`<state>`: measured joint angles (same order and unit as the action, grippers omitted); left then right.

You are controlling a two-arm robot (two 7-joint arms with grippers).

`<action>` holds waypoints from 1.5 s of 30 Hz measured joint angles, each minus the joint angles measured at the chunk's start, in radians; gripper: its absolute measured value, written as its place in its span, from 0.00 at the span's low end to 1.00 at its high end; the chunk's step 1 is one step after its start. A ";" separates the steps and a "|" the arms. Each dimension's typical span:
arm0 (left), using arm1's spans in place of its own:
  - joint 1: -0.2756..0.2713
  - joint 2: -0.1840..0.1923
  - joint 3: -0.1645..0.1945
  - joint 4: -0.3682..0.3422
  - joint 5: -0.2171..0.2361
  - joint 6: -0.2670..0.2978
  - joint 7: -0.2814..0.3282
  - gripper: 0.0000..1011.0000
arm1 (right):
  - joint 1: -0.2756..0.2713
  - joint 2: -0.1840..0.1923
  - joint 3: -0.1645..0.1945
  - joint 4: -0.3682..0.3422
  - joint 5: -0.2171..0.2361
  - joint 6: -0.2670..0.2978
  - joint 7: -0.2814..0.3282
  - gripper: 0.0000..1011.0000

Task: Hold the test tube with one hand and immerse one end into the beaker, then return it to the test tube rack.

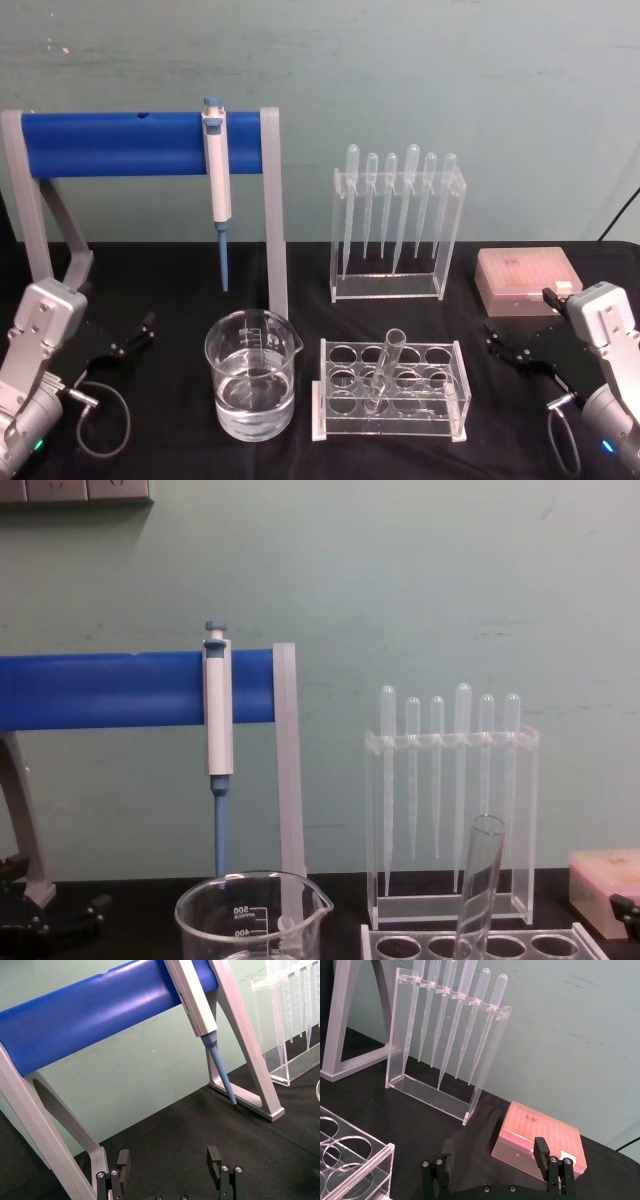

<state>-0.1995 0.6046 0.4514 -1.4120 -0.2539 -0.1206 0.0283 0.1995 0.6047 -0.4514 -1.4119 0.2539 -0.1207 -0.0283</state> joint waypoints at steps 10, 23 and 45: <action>0.000 0.000 0.000 0.000 0.000 0.000 0.000 0.99 | 0.000 0.000 0.000 0.000 0.000 0.000 0.000 0.99; 0.000 0.000 0.000 0.000 0.000 0.000 0.000 0.99 | 0.000 0.000 0.000 0.000 0.000 0.000 0.000 0.99; 0.000 0.000 0.000 0.000 0.000 0.000 0.000 0.99 | -0.025 0.010 0.052 -0.050 0.013 -0.026 0.039 0.99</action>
<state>-0.1995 0.6047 0.4514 -1.4120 -0.2539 -0.1206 0.0283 0.1741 0.6149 -0.3995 -1.4620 0.2668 -0.1464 0.0106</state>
